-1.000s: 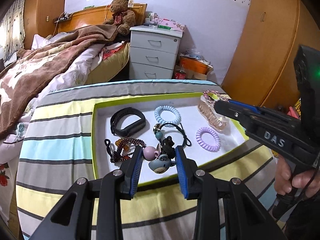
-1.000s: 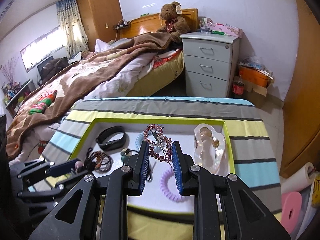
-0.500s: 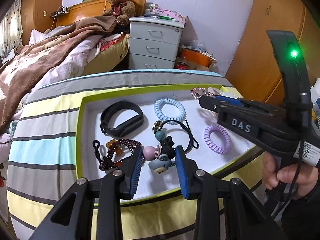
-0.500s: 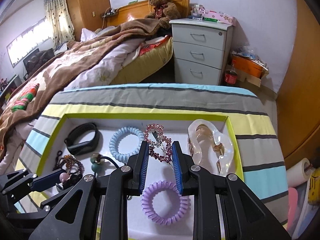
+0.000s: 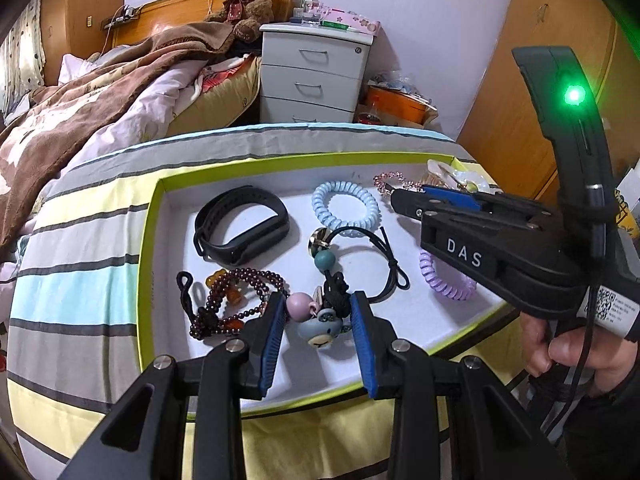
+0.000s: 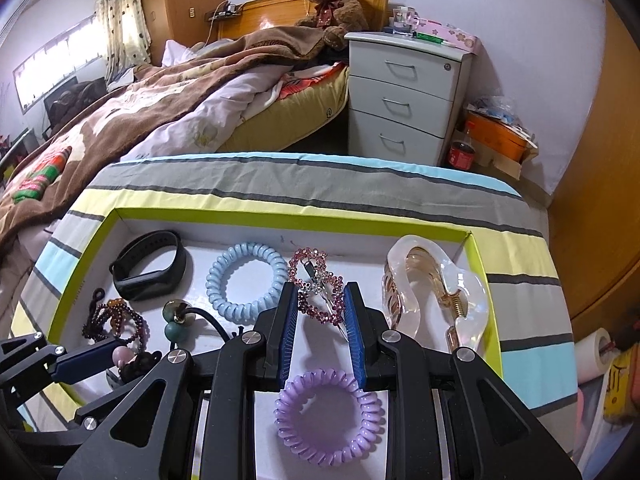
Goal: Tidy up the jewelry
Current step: 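Lower and open the left gripper to drop the keychain while the right gripper releases the clip in the tray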
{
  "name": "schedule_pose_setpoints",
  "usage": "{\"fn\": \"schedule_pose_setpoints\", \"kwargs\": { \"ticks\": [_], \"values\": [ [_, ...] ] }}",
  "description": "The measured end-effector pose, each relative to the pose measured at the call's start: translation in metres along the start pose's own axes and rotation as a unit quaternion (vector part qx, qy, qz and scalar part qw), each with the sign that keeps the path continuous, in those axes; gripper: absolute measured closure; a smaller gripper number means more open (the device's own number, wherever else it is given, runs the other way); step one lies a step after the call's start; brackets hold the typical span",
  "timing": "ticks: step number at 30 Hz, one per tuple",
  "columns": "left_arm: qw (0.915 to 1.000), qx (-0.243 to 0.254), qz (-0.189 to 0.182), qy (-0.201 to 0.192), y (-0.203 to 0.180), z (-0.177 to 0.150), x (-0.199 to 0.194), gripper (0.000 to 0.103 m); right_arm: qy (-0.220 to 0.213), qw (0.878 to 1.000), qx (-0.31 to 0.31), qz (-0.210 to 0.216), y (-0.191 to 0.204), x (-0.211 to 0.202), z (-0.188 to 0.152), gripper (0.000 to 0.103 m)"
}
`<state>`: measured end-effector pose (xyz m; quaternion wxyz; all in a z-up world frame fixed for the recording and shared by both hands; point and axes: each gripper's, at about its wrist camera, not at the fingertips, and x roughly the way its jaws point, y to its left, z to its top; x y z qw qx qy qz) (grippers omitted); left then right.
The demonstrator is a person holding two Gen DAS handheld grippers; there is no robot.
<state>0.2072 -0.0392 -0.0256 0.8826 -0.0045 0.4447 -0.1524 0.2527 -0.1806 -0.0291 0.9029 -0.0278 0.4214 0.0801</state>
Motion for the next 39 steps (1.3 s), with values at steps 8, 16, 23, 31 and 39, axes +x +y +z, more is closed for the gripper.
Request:
{"fn": "schedule_pose_setpoints", "kwargs": {
  "ticks": [8,16,23,31,39],
  "values": [
    [1.0,-0.001,0.001,0.003,0.0006,-0.0007,0.0031,0.068,0.0,1.0,-0.014,-0.008,0.0064,0.0033,0.0001,0.079],
    [1.0,-0.001,-0.001,0.004,0.001,0.0,0.004,0.063,0.0,1.0,-0.02,-0.007,0.008,0.0043,-0.0005,0.079],
    [1.0,-0.001,-0.001,0.004,0.0011,0.0,0.0049,0.06,0.0,1.0,-0.02,-0.007,0.0077,0.0042,-0.0011,0.079],
    [1.0,0.002,-0.001,0.004,0.0008,0.0001,0.0047,0.054,0.0,1.0,-0.02,-0.007,0.008,0.0045,-0.0012,0.079],
    [1.0,0.004,0.0,-0.002,-0.0012,0.0004,0.0002,0.048,-0.011,1.0,-0.012,0.004,0.0071,-0.003,-0.0018,0.078]
  ]
}}
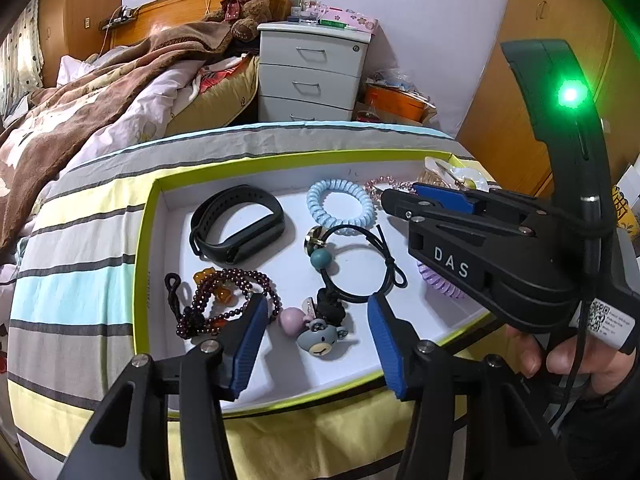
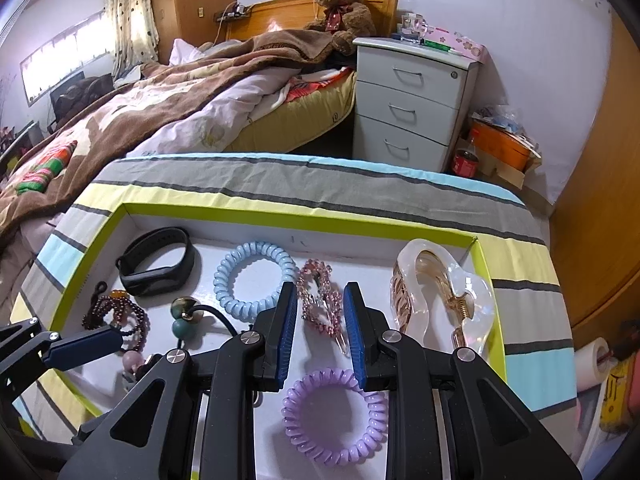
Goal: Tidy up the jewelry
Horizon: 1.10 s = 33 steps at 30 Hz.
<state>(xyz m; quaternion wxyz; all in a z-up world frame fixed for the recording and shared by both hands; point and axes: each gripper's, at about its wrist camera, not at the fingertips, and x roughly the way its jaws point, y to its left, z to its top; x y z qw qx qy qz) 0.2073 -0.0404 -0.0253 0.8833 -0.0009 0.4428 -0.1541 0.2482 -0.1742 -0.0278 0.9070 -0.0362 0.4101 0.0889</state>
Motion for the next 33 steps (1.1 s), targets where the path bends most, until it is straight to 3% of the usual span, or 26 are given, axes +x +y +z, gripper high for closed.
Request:
{"fn": "schedule_pose_setpoints", "kwargs": {
  "ticks": [18,27,33],
  "values": [
    [0.9996,-0.002,0.01,-0.027,-0.01,-0.007,-0.037,0.044,-0.043,0.999,0.012,0.005,0.003,-0.049,-0.008,0.071],
    [0.9985,-0.007,0.028,-0.047,-0.012,-0.022,-0.066,0.043,-0.073,0.997,0.029,0.017,0.009,-0.09,-0.03,0.07],
    [0.9974,-0.013,0.042,-0.057,-0.011,-0.038,-0.083,0.043,-0.086,0.995,0.035,0.026,0.017,-0.113,-0.051,0.063]
  ]
}}
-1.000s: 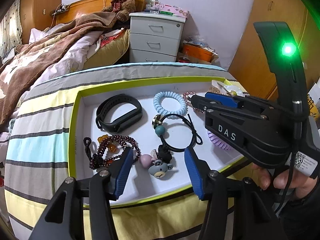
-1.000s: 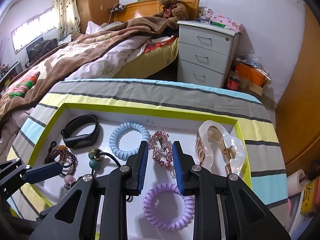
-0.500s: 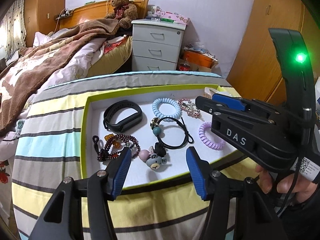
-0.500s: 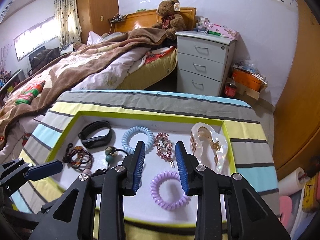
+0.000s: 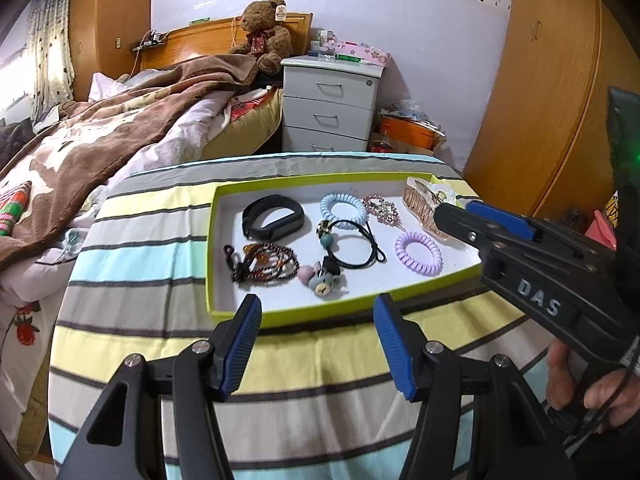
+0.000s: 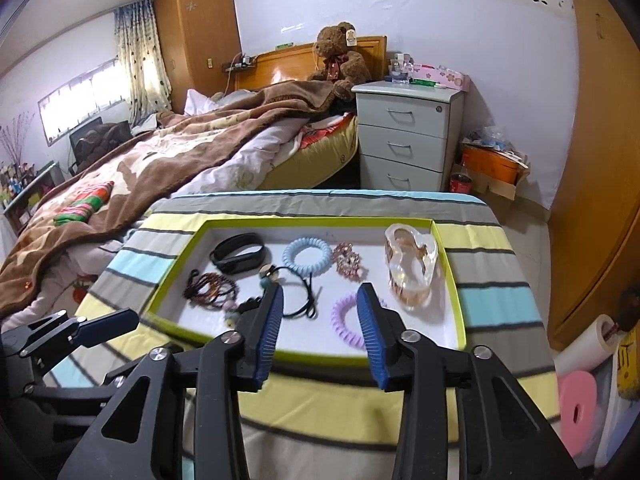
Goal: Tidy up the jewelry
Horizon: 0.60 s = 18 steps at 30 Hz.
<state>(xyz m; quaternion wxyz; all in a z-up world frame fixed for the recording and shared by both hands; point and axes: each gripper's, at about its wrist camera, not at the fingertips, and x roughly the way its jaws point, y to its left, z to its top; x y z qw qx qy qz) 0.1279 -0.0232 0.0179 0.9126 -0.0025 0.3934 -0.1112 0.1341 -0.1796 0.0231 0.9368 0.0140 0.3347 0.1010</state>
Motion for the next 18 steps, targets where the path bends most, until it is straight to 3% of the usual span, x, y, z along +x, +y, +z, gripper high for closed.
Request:
{"fn": "schedule_pose_setpoints", "kwargs": {
  "ticks": [18],
  "values": [
    [0.9977,-0.007,0.063,-0.023,-0.003,-0.042,-0.029,0.043,-0.007,1.0,0.025,-0.003,0.008,-0.047,-0.056,0.063]
  ]
}}
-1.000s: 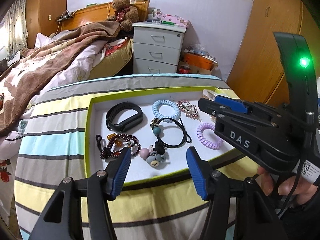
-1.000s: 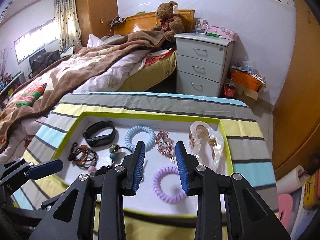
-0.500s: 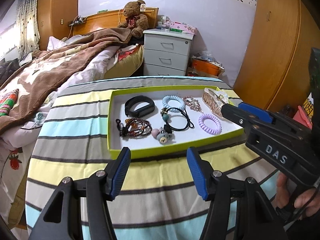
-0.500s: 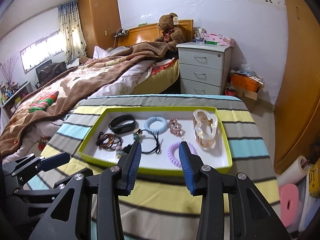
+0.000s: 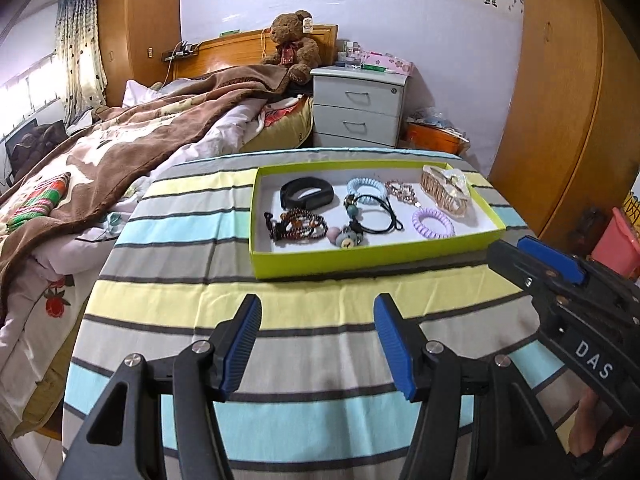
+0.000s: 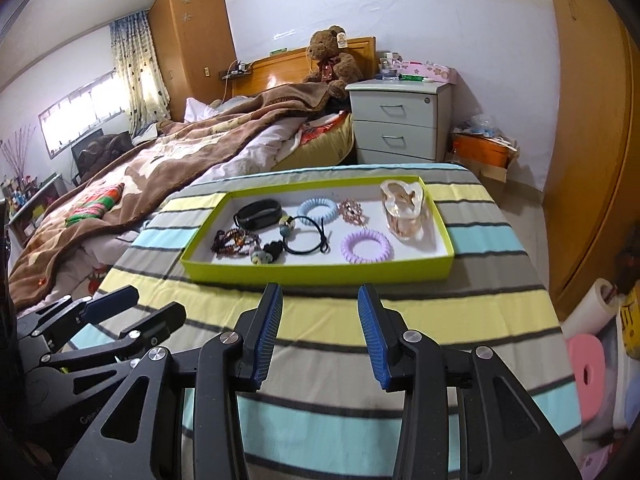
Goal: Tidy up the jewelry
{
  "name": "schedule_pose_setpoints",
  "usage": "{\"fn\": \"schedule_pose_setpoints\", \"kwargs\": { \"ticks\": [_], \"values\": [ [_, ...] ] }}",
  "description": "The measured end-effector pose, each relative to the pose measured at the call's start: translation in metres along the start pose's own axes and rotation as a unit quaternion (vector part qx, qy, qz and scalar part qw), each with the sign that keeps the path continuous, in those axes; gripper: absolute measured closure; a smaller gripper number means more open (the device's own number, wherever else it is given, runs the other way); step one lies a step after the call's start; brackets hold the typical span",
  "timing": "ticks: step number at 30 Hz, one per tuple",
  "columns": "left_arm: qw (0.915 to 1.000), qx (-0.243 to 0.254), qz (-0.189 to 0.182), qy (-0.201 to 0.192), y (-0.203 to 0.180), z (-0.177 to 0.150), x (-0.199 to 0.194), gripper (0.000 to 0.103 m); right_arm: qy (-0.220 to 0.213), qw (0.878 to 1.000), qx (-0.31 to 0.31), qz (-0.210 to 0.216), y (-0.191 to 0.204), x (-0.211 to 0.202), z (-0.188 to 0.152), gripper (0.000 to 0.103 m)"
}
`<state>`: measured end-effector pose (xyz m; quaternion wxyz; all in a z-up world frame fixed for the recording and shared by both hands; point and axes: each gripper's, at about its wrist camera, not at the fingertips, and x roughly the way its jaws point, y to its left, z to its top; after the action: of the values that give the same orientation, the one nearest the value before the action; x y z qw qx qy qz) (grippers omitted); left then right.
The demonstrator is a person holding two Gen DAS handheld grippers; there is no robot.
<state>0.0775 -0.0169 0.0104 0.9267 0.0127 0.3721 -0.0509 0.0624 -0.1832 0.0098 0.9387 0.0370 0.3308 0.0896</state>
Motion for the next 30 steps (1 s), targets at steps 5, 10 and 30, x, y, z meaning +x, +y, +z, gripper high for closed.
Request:
{"fn": "schedule_pose_setpoints", "kwargs": {
  "ticks": [5,10,30],
  "values": [
    [1.0,-0.008,0.002,0.0,0.003,-0.007,-0.002,0.043,-0.001,1.0,0.002,-0.009,-0.001,-0.004,-0.006,0.063],
    [0.9998,-0.018,0.008,-0.001,0.007,-0.01,-0.002,0.042,0.002,1.0,0.006,-0.009,-0.002,-0.006,-0.01,0.063],
    [0.9997,-0.02,0.011,0.01,0.007,-0.015,-0.002,0.042,0.002,1.0,0.009,-0.005,0.002,-0.009,-0.017,0.062]
  ]
}}
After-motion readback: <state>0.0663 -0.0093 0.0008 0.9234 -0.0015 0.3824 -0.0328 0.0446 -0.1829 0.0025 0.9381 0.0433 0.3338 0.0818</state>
